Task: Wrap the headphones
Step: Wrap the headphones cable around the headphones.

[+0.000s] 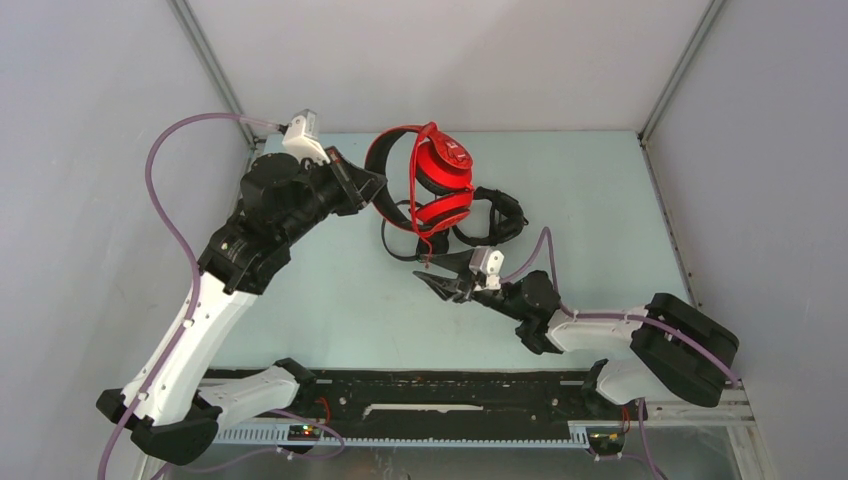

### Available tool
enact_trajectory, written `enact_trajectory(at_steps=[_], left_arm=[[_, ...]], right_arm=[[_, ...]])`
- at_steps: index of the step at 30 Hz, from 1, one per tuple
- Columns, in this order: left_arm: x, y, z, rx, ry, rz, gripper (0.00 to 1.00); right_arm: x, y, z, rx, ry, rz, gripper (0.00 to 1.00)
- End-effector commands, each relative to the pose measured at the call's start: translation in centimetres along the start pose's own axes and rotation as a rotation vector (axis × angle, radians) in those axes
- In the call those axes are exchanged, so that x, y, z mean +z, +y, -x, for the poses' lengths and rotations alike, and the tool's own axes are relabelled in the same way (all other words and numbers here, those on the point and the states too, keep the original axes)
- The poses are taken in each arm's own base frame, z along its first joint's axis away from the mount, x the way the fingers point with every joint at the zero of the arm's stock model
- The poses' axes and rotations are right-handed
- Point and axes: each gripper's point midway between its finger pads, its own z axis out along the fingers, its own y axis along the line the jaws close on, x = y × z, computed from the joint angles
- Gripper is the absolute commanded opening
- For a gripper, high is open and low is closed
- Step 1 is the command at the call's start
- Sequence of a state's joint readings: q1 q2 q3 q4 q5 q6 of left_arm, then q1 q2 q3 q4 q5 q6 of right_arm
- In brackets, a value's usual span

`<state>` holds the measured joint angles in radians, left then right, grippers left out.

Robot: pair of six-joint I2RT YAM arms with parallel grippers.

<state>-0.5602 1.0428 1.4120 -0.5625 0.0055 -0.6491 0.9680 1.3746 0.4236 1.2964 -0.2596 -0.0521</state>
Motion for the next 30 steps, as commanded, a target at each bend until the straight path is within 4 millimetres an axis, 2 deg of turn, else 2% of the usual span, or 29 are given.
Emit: enact_trajectory(at_steps=[1,2,5,6,7,11,20,24,27,30], left_arm=[[-1.6,-3.6,3.9,-0.039,-0.117,-0.122,0.0],[-1.5,-3.6,3.9,-0.038,-0.115,-0.123,0.0],[-1.5,-3.6,3.8,-0.031,-0.113,-0.123,0.0],[-1.6,-3.6,3.7,-0.025,-0.109,-0.128,0.0],[-1.6,-3.7,3.5,-0.015,-0.102,-0.135,0.0],[-1.4,-5.2,1.7,0.08,-0.006,-0.246,0.0],[-0.3,-6.9,-5.2,0.288,0.308,-0.532,0.0],[-0.3,-7.1,-6.7,0.396,0.307,-0.658,0.0],[0.4,-6.4,-7.8,0.458,0.306,-0.691,0.0],[1.9,-6.1,-6.9,0.396,0.282,-0.618,0.0]], right_arm=[[0.9,-0.3,2.9,-0.02,-0.095,0.004,0.35],[0.9,-0.3,3.0,-0.019,-0.095,0.006,0.31],[0.9,-0.1,3.1,-0.019,-0.092,0.017,0.07],[0.8,-0.1,3.0,-0.017,-0.086,0.018,0.01],[0.7,-0.1,2.8,-0.013,-0.077,0.017,0.0],[-0.7,-0.5,1.9,0.031,-0.043,0.008,0.0],[-4.7,-1.1,1.2,0.094,0.093,-0.032,0.0],[-6.7,-1.2,0.8,0.121,0.146,-0.071,0.0],[-7.7,-0.5,0.6,0.121,0.188,-0.044,0.0],[-8.1,-0.1,-0.1,0.13,0.209,-0.035,0.0]])
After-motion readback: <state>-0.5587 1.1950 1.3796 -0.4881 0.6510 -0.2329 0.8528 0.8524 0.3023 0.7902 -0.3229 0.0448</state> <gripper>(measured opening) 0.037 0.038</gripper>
